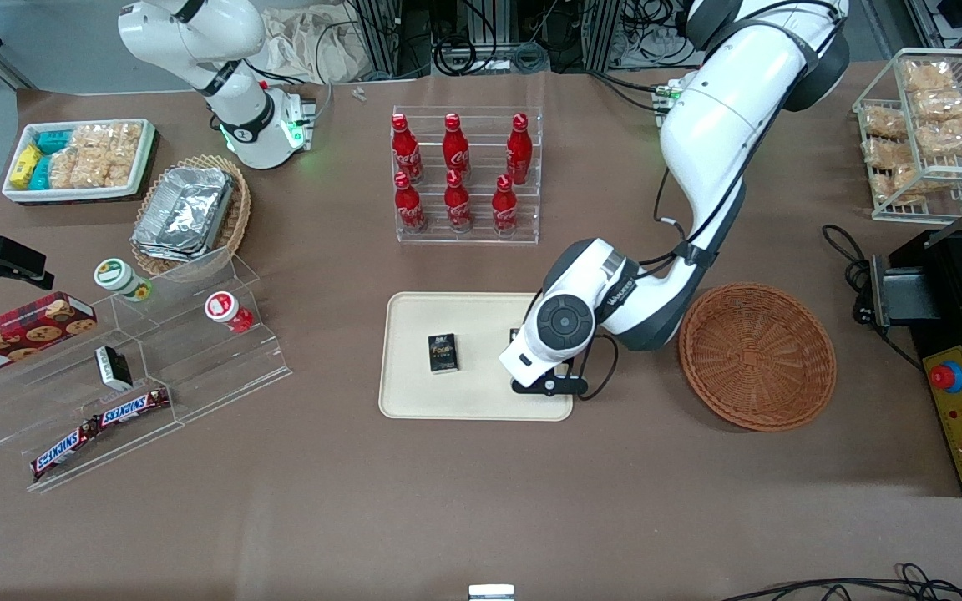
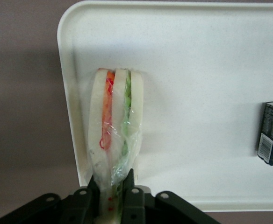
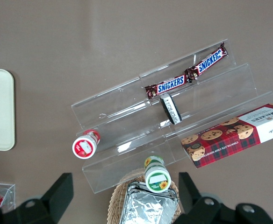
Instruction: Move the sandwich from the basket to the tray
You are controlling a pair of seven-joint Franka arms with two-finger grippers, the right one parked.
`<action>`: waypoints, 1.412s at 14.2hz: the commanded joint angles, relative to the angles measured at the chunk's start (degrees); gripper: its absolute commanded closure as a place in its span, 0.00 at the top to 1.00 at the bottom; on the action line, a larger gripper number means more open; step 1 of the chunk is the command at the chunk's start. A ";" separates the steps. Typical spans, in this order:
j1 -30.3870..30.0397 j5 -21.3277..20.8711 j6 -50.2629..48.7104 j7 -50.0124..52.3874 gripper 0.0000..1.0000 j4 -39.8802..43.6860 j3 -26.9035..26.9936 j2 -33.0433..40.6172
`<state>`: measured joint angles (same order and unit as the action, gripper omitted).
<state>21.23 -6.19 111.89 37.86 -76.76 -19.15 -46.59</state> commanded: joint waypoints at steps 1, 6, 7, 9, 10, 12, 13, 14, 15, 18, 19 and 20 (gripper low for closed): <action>0.48 -0.84 -0.62 1.86 1.00 2.84 0.52 -0.08; -1.71 -1.11 -5.07 2.92 1.00 4.18 2.45 7.28; -3.20 -0.93 -7.80 2.40 1.00 3.21 2.63 9.65; -5.49 -0.67 -8.61 1.69 1.00 0.58 2.54 14.49; -6.37 -0.41 -8.62 0.21 1.00 -1.87 2.54 17.64; -9.70 -0.05 -8.01 -4.44 1.00 -10.38 2.54 25.72; -10.67 -0.14 -7.22 -6.29 1.00 -14.51 2.54 29.59; -12.16 -0.14 -5.82 -8.22 1.00 -18.30 2.63 33.37; -14.96 0.03 -5.11 -11.38 1.00 -21.29 2.54 36.54; -19.37 -0.92 -11.48 -25.68 1.00 -22.73 2.72 40.53; -21.47 -0.93 -13.60 -30.95 1.00 -21.86 2.72 40.62; -23.49 -0.93 -14.84 -35.88 1.00 -20.80 2.72 40.62</action>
<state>1.26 -6.71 99.08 10.34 -96.99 -15.94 -7.40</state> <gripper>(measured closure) 0.000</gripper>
